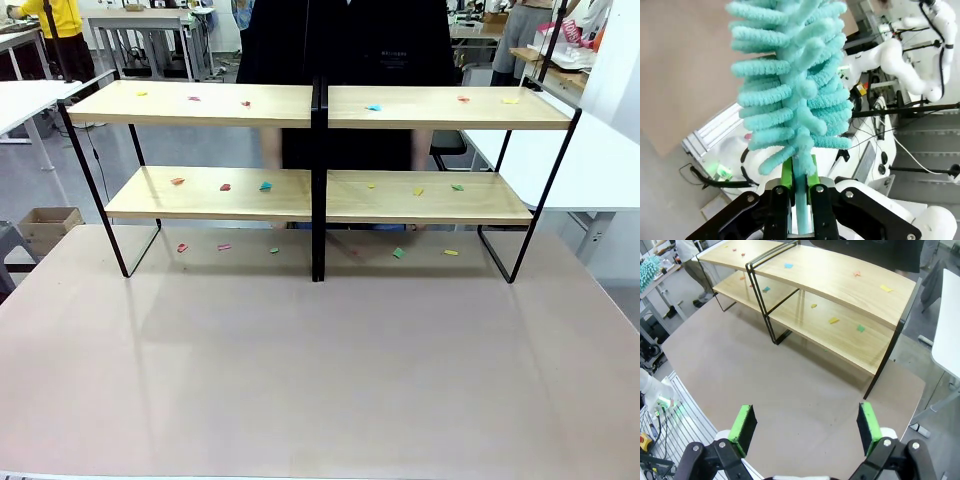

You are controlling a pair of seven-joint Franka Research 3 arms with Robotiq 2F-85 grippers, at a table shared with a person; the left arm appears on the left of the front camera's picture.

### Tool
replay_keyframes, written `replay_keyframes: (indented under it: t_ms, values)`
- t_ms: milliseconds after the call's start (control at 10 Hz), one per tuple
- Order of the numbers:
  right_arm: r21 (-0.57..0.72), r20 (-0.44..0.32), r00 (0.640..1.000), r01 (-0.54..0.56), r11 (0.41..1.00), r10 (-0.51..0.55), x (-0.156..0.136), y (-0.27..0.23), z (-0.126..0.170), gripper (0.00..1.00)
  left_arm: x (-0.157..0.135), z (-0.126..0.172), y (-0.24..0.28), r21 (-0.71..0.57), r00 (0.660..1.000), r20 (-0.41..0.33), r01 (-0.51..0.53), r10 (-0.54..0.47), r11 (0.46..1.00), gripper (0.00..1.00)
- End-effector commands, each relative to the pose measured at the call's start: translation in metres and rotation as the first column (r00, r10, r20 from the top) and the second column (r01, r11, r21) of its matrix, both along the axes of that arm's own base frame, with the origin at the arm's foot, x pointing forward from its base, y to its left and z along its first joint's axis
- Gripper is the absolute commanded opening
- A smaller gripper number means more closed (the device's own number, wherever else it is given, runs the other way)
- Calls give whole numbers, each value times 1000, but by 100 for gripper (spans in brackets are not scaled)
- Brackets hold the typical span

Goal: Clean the shelves.
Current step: Pick up the Duster when the human hands it over.

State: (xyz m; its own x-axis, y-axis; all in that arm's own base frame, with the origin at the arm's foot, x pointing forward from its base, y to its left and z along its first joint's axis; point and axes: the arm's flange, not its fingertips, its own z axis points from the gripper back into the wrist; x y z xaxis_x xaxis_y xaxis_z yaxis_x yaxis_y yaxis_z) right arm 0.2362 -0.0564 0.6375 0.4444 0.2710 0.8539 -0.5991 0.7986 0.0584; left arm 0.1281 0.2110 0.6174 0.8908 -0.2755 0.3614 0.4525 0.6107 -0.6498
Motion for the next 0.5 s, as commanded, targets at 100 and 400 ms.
replay_keyframes:
  t_ms: [100,400]
  values:
    - [-4,10,1000,-9,1000,9,1,-1,-1,100,3,0,-7,19,999,-20,38,-38,999,0]
    - [-4,10,1000,-9,1000,9,1,-1,-1,100,3,0,-7,19,999,-20,38,-38,999,0]
